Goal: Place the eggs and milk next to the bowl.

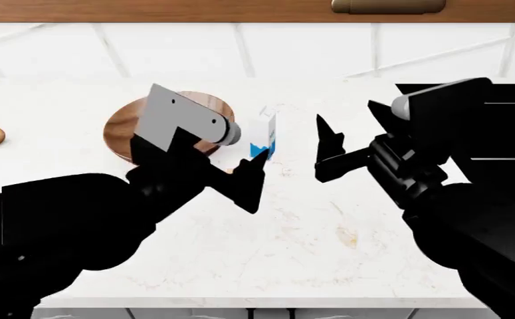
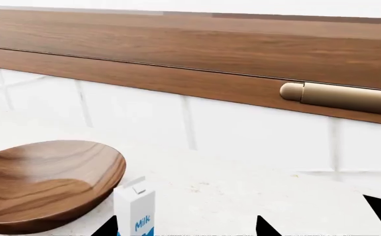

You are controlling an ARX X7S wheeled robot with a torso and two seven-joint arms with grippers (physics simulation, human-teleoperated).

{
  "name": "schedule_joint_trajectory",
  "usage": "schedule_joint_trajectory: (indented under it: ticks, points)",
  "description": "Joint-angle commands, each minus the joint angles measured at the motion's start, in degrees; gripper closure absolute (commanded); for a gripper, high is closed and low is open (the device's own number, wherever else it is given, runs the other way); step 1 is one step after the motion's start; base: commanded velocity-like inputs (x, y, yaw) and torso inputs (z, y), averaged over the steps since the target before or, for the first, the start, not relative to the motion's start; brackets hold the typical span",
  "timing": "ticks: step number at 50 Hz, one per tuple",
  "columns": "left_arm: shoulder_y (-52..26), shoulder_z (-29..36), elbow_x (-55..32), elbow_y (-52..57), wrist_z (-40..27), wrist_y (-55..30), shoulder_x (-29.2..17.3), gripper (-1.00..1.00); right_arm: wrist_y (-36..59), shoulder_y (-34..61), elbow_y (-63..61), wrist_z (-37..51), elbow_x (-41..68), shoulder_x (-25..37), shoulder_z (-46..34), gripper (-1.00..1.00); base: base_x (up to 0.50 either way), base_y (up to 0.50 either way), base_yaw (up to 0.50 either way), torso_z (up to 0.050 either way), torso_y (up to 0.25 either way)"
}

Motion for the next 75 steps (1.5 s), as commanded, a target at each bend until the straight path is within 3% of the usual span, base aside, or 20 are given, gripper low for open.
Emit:
schedule_joint_trajectory:
  ticks: [1, 9, 20, 63, 75]
  points:
    - [1.27, -6.8, -14.34, 9.26, -16.63, -4.68, -4.54, -1.0, 3.47, -0.55, -7.18, 4.14, 5.45, 4.85, 2.43, -1.0, 0.0, 0.0, 0.0, 0.0, 0.0]
    - [2.12, -10.11, -27.63, 13.96, -30.09, -4.17, -9.76, -1.0, 7.75, 0.5, -12.92, 8.69, 12.43, 8.36, 3.98, -1.0, 0.0, 0.0, 0.0, 0.0, 0.0]
    - [4.58, -14.27, -32.59, 17.41, -34.76, -0.13, -13.35, -1.0, 7.89, 0.5, -16.64, 11.19, 16.51, 9.68, 5.7, -1.0, 0.0, 0.01, 0.0, 0.0, 0.0]
    - [3.52, -13.76, -31.08, 16.68, -34.39, 0.45, -14.29, -1.0, 7.32, 0.38, -17.47, 10.8, 15.94, 10.49, 5.99, -1.0, 0.0, 0.5, 0.0, 0.0, 0.0]
    - [2.63, -13.11, -30.9, 16.18, -33.87, 0.42, -13.94, -1.0, 8.07, 1.25, -17.82, 12.02, 16.15, 10.76, 5.96, -1.0, 0.01, 0.03, 0.0, 0.0, 0.0]
